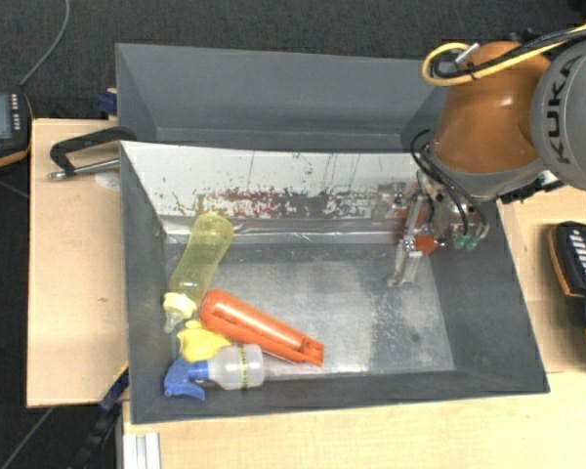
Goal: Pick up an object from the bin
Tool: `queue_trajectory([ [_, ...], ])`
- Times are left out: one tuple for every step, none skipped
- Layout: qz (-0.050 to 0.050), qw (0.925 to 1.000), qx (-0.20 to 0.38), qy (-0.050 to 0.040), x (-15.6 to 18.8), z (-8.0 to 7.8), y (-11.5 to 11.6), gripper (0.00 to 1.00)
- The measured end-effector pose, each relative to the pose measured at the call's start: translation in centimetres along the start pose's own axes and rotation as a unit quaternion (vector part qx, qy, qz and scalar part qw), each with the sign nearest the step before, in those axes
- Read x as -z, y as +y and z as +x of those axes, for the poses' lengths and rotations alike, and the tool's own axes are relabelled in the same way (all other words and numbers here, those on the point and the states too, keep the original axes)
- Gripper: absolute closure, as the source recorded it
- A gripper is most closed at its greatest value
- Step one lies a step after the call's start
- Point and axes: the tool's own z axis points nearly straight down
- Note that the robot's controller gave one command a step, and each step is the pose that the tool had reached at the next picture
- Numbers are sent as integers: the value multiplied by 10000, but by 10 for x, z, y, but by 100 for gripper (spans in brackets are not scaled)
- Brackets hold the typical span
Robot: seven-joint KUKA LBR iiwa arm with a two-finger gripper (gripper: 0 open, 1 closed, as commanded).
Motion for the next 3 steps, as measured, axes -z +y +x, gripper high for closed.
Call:
queue_trajectory([
  [3, 10000, 5, -44, 5, -2, 0, 0],
  [-3, 10000, -72, -43, -57, 14, 23, 0],
  [-7, 9996, -281, -67, -91, 0, 51, 0],
])
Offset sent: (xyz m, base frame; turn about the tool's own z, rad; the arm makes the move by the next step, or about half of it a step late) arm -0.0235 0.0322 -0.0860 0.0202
